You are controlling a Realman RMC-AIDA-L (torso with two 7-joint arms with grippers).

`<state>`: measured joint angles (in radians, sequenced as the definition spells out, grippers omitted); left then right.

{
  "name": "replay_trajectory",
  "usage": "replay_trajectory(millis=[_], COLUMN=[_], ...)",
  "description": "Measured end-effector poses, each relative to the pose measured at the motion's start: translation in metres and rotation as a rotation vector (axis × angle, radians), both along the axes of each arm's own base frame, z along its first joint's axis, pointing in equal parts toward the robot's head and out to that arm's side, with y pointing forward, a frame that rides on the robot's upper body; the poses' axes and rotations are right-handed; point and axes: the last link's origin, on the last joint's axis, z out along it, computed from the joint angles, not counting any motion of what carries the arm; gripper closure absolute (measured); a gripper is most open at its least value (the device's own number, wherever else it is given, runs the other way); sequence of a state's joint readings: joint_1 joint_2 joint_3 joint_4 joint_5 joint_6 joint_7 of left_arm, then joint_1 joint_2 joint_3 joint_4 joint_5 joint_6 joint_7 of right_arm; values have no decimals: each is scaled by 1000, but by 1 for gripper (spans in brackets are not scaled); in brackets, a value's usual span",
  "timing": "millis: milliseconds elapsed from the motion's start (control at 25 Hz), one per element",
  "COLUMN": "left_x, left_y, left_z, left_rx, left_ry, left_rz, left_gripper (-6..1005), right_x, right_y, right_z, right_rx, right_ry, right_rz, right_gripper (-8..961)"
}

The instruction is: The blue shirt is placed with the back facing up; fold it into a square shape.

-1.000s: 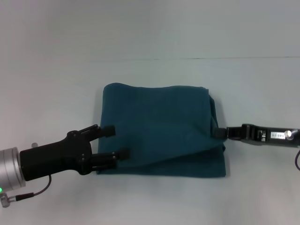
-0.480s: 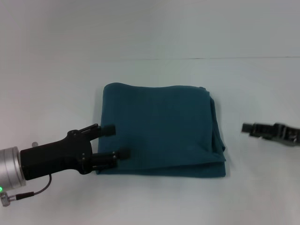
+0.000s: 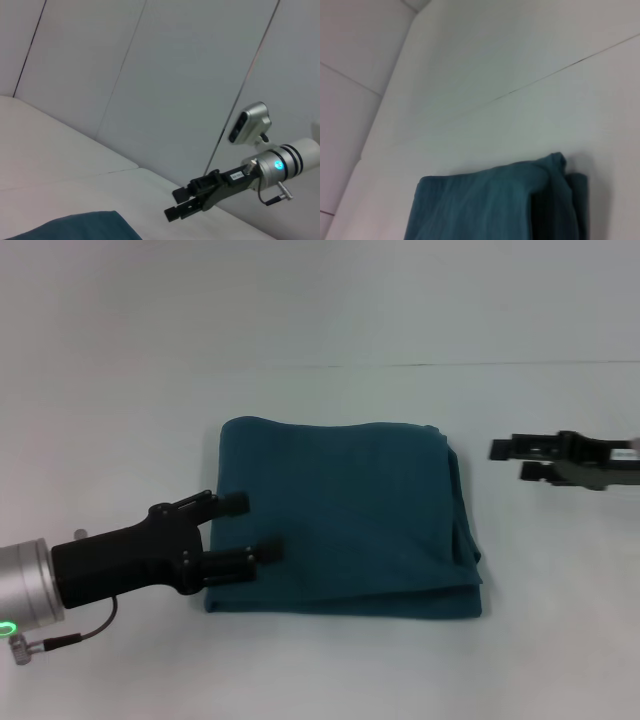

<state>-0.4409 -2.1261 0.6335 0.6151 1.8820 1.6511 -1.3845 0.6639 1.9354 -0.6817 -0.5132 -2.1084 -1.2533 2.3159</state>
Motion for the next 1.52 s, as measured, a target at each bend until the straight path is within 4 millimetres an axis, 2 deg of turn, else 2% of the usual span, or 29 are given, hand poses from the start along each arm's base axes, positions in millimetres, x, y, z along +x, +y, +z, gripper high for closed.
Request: replay_trajectory(millis=[200,360,600,840,1040,1160,1520], left_x=[0,-1,-1,-1,-1,-2,-4], left_y=[1,3,4,4,4,4,6], left_z=[-2,-3,-3,-2,-2,-1,-1], left_rx=[6,16,19,20,21,24,31], left_ry=[1,9,10,10,11,12,19], left_rz=[7,19,20,20,22,24,37], left_gripper=[52,52,52,51,52,52,52], right_x=[-17,-23,-31,-39,-40,-42,-44], right_y=[14,21,27,31,32,34,32], right_z=[-22,-36,-53,-65,-72,-73,-71], right_rx=[0,36,74,81,95,128,206], right_ry=[-21,-48,-65,-65,-81,-87,-72], right_rz=[5,1,-4,-7,-9,28,140], right_gripper=[137,147,209,230,421,614,815])
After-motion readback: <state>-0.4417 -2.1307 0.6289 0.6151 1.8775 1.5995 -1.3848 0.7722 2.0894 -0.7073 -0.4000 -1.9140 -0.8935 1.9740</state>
